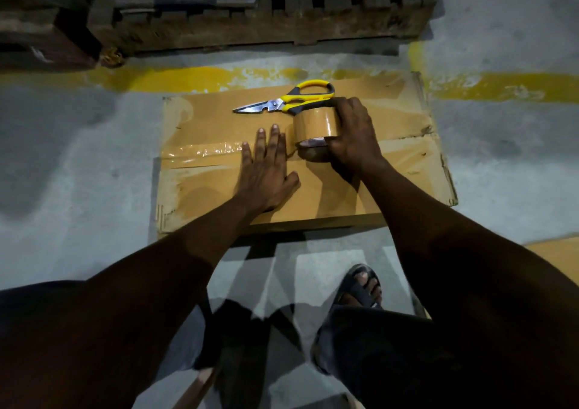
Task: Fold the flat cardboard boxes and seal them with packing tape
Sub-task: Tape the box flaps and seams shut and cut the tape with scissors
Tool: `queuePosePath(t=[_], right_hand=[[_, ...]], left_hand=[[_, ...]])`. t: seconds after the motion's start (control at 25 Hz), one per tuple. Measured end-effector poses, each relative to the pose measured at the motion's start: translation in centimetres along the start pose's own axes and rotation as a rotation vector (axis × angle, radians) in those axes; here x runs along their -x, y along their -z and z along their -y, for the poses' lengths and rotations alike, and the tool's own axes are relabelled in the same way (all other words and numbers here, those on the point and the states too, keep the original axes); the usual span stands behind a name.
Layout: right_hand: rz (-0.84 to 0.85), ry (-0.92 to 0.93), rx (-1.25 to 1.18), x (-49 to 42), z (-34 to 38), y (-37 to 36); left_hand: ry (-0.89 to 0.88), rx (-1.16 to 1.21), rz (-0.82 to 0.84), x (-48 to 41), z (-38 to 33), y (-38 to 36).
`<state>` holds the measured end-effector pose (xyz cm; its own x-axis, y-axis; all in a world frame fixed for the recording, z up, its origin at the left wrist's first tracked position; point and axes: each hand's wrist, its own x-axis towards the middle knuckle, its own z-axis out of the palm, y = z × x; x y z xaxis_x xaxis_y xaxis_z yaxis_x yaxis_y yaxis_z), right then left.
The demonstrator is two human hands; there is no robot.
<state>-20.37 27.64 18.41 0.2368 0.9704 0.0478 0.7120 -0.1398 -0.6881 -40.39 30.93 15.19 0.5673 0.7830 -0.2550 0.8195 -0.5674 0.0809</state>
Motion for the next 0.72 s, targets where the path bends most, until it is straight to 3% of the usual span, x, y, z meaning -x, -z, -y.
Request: queuePosePath(t=[0.16, 0.32, 0.52, 0.72], right_hand=[[-0.051, -0.022, -0.067, -0.1, -0.8, -0.5], [-0.223, 0.017, 0.124, -1.1, -0.1, -0.1], [-0.12, 0.118, 0.221, 0.2, -0.3, 1.1], [-0.215, 0.003, 0.383, 1.3, -5.0, 4.7]], left_hand=[[-0.045, -0.001, -0.002, -0.4, -0.9, -0.3], [-0.023, 0.034, 0.018, -0.5, -0.8, -0.3], [-0.026, 0.012, 0.016, -0.3, -0.9, -0.2], [-0.013, -0.002, 0.024, -0.2, -0.9, -0.2]])
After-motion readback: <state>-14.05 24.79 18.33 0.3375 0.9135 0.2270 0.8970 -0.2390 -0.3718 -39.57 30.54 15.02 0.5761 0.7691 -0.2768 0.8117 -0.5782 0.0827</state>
